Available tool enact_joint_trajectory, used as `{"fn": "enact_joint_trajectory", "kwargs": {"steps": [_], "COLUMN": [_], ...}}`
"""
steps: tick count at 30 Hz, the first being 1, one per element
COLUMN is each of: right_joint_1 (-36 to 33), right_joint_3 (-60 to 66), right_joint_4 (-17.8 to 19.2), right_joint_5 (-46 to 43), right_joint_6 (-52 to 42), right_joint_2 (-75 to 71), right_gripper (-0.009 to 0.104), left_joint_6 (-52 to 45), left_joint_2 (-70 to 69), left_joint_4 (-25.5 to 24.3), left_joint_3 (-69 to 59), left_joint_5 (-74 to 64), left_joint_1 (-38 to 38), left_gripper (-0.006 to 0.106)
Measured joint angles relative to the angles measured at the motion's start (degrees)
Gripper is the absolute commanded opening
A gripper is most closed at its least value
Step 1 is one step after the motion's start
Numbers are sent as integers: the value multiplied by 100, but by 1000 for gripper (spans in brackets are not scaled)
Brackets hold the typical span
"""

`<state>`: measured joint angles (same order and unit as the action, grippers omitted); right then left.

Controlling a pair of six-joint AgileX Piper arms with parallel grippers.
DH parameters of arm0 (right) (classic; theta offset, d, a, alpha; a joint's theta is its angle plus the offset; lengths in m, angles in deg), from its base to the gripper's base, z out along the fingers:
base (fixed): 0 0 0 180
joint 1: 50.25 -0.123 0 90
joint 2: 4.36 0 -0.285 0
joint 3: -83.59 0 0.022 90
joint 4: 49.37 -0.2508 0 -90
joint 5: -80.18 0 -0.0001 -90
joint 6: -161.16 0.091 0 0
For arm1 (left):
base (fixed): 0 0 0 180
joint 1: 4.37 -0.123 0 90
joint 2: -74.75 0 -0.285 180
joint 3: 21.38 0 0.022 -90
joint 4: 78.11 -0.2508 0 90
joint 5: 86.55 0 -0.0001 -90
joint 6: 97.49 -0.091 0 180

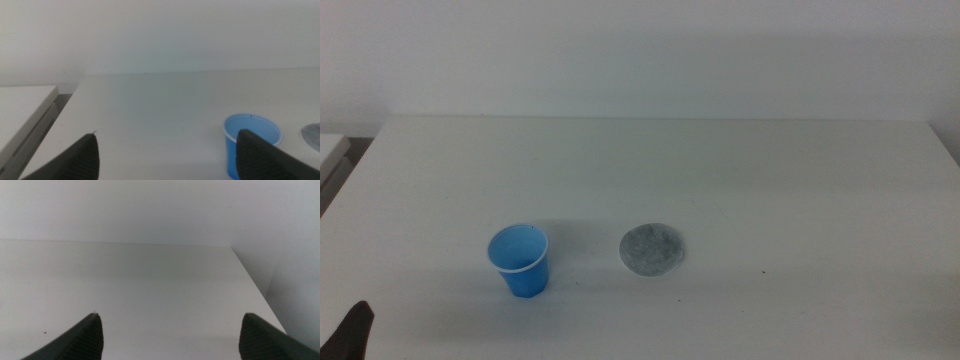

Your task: Place an empty cup on a cup mat.

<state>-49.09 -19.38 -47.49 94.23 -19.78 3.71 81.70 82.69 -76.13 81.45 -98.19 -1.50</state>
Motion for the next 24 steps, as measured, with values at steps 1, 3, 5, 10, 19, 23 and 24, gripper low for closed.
{"fn": "enact_joint_trajectory", "kwargs": {"steps": [1, 3, 5, 10, 19, 23, 24], "right_joint_1": [0, 0, 0, 0, 0, 0, 0], "right_joint_3": [0, 0, 0, 0, 0, 0, 0], "right_joint_4": [0, 0, 0, 0, 0, 0, 0], "right_joint_5": [0, 0, 0, 0, 0, 0, 0], "right_joint_6": [0, 0, 0, 0, 0, 0, 0], "right_joint_2": [0, 0, 0, 0, 0, 0, 0], "right_gripper": [93, 93, 93, 93, 93, 93, 93], "left_joint_6": [0, 0, 0, -25, -137, -166, -97], "left_joint_2": [0, 0, 0, 0, 2222, 3547, 3884], "left_joint_4": [-35, -198, -288, -396, -418, -155, -72], "left_joint_3": [0, 0, 0, 0, 2634, 4181, 4517], "left_joint_5": [0, 0, 0, 0, -2205, -3487, -3843], "left_joint_1": [0, 0, 0, 0, 0, 0, 0], "left_gripper": [94, 94, 94, 94, 94, 94, 94]}}
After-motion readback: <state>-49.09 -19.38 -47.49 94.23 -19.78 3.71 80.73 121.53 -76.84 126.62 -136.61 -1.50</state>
